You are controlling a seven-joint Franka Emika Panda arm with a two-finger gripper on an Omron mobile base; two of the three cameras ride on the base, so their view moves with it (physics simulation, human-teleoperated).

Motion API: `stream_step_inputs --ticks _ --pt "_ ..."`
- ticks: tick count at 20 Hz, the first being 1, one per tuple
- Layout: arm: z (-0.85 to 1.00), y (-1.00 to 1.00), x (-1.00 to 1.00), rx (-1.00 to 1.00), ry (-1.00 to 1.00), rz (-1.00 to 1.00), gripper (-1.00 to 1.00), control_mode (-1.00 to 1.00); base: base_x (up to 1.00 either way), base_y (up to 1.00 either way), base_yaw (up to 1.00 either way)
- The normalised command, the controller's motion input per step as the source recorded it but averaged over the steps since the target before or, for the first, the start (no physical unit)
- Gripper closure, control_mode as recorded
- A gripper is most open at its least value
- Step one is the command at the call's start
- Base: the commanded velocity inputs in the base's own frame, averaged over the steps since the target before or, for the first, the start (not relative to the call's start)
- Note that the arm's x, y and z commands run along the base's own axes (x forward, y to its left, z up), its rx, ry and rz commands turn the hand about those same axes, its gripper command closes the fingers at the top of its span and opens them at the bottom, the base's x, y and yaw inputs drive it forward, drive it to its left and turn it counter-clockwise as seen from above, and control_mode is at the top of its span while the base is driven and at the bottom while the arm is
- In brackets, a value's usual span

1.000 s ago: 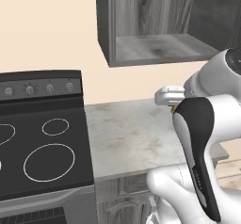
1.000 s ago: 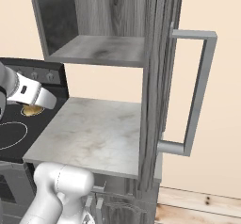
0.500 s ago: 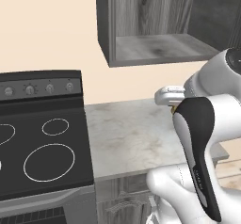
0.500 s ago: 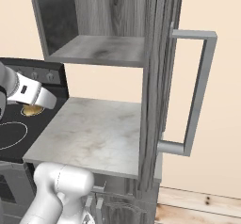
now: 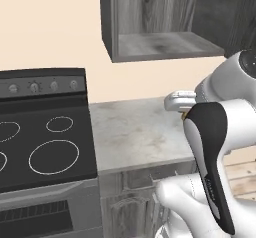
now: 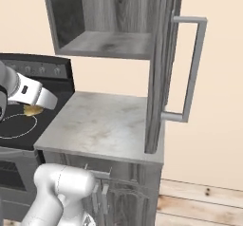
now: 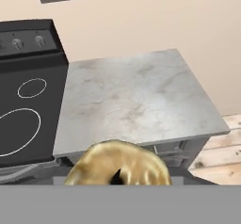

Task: Get the candle and the liquor from the cabinet and move them to the dining counter.

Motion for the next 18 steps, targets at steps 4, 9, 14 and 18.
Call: stream_step_inputs --ticks 4,9,14,18 --pt "0.00 0.00 0.00 0.00 0.00 0.00 1.00 1.00 -0.75 0.03 0.00" --pt "0.00 0.00 0.00 0.00 0.00 0.00 1.00 1.00 -0.85 0.00 0.01" --pt "0.00 0.00 0.00 0.00 0.00 0.00 1.00 1.00 -0.75 0.00 0.33" --pt "0.00 0.00 0.00 0.00 0.00 0.00 1.00 1.00 -0.52 -0.05 0.69"
